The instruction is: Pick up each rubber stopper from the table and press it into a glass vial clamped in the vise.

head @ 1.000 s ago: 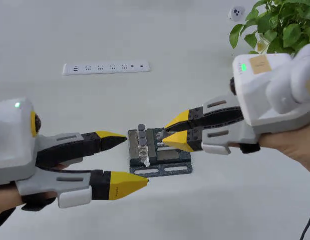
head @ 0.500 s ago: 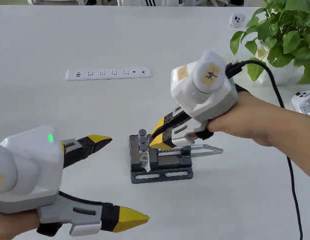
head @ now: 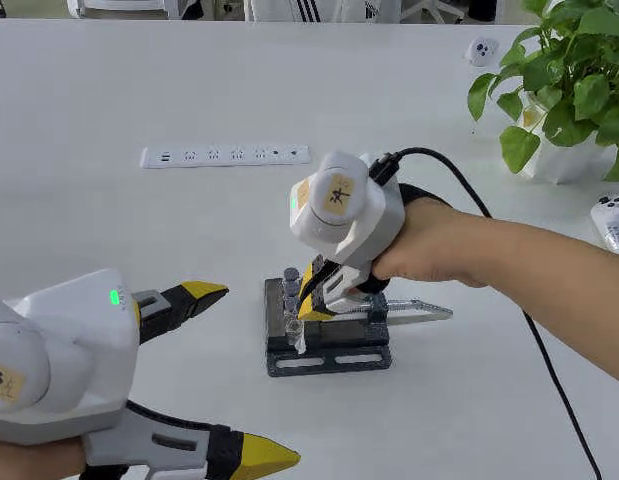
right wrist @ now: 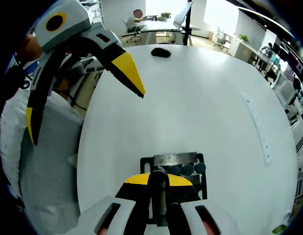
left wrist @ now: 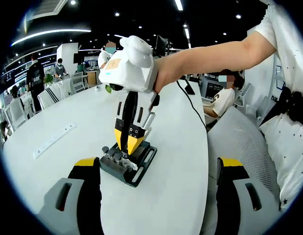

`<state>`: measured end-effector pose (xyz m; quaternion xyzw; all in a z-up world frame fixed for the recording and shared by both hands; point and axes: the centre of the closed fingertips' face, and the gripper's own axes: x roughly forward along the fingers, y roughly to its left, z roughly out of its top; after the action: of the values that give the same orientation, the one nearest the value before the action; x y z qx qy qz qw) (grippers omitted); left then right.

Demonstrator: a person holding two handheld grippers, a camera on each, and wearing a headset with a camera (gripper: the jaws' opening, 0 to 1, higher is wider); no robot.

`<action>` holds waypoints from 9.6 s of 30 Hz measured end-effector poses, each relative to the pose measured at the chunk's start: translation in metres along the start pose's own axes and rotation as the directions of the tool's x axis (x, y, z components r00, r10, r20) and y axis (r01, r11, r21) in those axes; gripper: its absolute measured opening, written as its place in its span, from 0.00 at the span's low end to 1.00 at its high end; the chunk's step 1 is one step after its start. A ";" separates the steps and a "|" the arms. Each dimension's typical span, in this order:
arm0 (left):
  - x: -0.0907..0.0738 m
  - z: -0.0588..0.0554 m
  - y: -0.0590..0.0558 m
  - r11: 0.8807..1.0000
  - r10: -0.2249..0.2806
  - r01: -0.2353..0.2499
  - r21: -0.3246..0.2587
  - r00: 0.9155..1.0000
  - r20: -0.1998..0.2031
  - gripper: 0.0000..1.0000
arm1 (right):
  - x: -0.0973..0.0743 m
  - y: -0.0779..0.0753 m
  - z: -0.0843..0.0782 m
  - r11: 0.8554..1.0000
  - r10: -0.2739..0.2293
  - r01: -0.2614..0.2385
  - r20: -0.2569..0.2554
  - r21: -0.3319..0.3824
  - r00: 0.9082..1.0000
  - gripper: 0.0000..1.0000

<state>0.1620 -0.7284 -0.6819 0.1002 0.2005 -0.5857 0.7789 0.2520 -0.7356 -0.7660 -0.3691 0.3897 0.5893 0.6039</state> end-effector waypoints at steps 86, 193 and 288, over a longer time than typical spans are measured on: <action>-0.004 -0.004 0.002 0.999 0.011 -0.010 -0.039 1.000 0.027 0.95 | 0.016 0.002 -0.008 0.999 0.037 -0.033 -0.179 0.025 0.983 0.07; -0.002 -0.007 0.001 0.997 0.001 0.002 -0.072 0.999 0.046 0.91 | 0.015 -0.003 -0.003 1.000 0.016 -0.014 -0.085 0.022 0.996 0.02; -0.017 -0.013 0.015 0.995 0.057 -0.052 -0.089 0.997 0.055 0.91 | -0.008 -0.012 -0.011 0.984 -0.040 0.035 0.030 0.175 0.999 0.01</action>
<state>0.1697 -0.7041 -0.6877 0.0547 0.2006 -0.5574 0.8037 0.2634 -0.7495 -0.7635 -0.3123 0.4227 0.5474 0.6512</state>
